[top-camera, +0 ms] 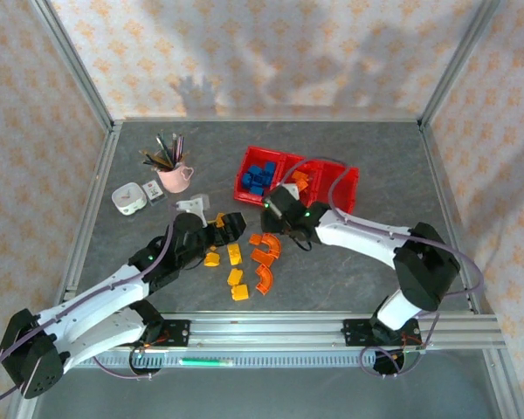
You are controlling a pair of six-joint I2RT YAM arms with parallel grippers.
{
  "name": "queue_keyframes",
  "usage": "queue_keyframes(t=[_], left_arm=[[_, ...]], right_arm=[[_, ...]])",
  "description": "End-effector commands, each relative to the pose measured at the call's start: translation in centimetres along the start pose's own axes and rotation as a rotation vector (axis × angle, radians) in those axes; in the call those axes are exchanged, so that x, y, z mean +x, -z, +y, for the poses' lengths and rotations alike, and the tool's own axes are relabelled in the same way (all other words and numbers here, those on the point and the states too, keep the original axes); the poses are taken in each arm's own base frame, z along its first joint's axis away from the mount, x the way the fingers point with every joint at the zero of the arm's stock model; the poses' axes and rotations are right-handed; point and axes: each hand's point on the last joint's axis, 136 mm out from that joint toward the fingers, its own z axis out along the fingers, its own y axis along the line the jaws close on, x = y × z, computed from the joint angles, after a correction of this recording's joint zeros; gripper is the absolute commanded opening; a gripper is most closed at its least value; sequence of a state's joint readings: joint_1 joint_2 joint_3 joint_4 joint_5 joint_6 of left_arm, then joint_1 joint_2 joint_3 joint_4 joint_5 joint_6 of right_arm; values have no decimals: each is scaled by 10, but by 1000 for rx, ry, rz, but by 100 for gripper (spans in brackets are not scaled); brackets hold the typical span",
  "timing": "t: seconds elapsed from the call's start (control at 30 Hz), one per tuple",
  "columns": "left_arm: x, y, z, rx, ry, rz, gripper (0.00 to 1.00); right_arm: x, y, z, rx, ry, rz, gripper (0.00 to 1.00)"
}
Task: Sort the legos into containers by color
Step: Place the lego in the container, then pick up the lego from the center of the table.
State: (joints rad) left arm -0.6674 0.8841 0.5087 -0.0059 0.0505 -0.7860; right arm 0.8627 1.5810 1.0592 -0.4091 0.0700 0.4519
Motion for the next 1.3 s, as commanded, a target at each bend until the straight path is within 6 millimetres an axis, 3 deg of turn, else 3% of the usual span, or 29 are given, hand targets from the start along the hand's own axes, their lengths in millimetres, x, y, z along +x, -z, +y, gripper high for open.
queue_keyframes(t=[0.0,0.13,0.47,1.07,1.27], left_arm=[[6,5,16,-41,40,-1,99],[8,8,24,-57,50,-11,99],[11,10,29,-70,52,-8,99],[9,9,28,-71,46,-12,99],[9,8,28,-73,44,-10,99]], right_arm=[[12,4,15,-38,41,-1,77],[25,-1,26,-18,105,19,80],[47,-26,6,99,125,88,74],[49,-58,0,105,117,144,66],[46,-52,19,4,136,138,68]])
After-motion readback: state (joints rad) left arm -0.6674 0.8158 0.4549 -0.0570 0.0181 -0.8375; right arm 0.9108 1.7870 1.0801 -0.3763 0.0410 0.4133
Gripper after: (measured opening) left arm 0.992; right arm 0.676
